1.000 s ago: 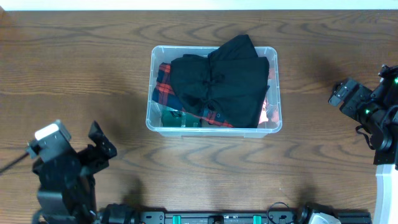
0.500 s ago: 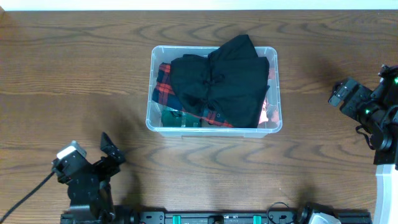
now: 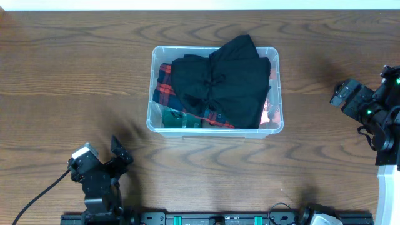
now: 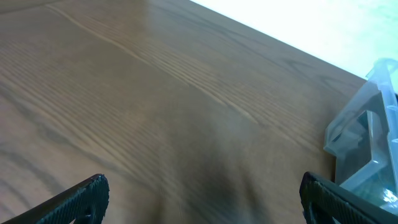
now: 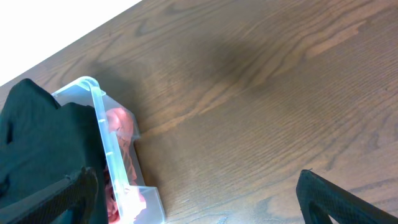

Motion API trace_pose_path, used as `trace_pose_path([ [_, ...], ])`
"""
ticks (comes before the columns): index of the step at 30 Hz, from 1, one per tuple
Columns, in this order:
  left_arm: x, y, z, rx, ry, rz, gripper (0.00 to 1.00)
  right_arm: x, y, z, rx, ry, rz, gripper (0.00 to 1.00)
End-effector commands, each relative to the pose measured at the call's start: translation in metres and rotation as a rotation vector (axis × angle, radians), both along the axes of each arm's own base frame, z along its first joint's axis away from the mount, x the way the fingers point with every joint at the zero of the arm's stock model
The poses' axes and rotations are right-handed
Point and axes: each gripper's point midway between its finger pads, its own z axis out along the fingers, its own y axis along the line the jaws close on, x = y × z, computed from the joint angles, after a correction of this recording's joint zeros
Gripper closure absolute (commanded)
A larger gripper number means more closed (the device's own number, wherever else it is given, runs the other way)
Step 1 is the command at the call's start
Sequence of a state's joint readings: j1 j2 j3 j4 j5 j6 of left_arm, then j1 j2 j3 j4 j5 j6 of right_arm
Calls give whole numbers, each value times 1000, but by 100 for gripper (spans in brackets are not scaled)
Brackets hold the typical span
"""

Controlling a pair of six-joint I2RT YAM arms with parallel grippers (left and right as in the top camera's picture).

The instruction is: Pack container

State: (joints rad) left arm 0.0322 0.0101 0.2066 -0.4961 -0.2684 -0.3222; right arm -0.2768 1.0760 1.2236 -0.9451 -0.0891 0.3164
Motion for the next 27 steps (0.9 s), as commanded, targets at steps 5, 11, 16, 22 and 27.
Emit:
trace_pose_path([
  [5,15,3,-7,-7,-80,15,2,0,-3,3,-20,-6,4,1],
  [11,15,3,-8,-7,-85,14,2,0,-3,3,-21,-6,4,1],
  [16,15,3,-8,-7,-83,14,2,0,-2,4,-20,-7,4,1],
  [22,15,3,-8,-7,-83,15,2,0,-3,3,-21,-6,4,1],
  [27,15,3,-8,-7,-83,14,2,0,-3,3,-21,-6,4,1],
])
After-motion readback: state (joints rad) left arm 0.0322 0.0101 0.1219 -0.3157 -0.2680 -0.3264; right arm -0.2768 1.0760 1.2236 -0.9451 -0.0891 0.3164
